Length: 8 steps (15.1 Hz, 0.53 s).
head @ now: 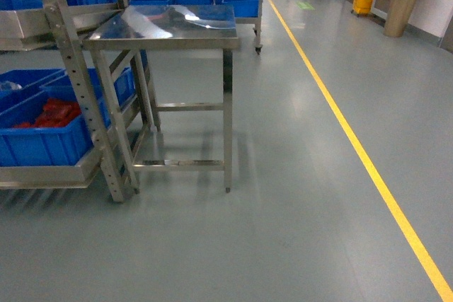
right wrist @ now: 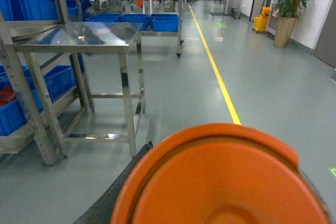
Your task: Sort blue parts and orange caps into right shelf containers
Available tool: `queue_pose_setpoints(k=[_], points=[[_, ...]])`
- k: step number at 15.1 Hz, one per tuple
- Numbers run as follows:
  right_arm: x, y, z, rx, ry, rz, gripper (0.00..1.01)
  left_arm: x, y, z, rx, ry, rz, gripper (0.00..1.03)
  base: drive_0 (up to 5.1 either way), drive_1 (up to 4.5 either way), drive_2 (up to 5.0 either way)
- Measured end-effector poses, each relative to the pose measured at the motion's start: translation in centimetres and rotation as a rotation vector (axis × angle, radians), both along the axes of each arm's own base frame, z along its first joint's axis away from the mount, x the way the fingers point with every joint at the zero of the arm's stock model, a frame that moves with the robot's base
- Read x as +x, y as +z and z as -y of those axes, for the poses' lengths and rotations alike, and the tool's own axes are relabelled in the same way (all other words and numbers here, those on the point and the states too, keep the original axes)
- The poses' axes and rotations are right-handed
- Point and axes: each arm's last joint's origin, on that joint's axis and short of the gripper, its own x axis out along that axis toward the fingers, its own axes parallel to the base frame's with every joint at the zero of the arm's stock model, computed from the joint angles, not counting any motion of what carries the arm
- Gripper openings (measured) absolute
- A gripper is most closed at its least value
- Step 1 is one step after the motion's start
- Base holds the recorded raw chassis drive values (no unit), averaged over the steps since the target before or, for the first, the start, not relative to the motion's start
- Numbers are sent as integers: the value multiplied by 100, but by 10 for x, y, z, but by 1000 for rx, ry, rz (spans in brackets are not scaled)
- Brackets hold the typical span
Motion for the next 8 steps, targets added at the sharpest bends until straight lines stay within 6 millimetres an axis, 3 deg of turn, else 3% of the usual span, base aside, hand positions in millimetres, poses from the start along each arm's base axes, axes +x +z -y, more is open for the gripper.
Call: queue_pose_setpoints(k=[8], points=[[0,0,0,0,0,0,44,0,0,0,0,1,-1,43,-11,423,-444]])
